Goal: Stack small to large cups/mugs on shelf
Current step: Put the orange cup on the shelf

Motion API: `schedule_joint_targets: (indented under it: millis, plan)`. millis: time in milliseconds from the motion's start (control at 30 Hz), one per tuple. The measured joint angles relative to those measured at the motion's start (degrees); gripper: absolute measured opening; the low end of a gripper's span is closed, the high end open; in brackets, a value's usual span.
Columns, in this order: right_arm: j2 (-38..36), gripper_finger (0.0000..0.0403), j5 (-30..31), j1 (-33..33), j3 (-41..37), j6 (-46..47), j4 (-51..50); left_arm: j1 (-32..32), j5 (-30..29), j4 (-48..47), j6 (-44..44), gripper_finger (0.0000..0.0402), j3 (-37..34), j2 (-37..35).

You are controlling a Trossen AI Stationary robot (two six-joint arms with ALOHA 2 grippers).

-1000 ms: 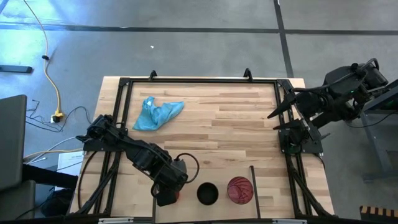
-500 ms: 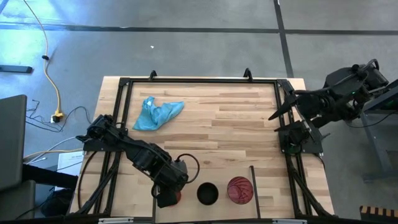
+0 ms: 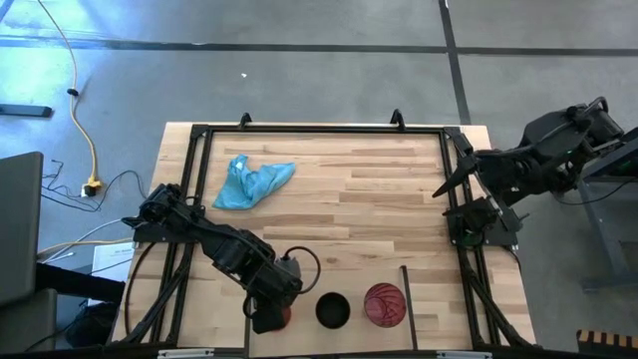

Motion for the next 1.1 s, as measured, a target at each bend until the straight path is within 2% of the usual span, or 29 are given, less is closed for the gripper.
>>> schedule_joint_targets:
  millis: [1100]
  plan:
    - [0.0, 0.0158, 0.0, 0.0, 0.0, -0.1, -0.6, 0.0, -1.5, -1.3, -0.2, 0.0051, 0.0, 0.0]
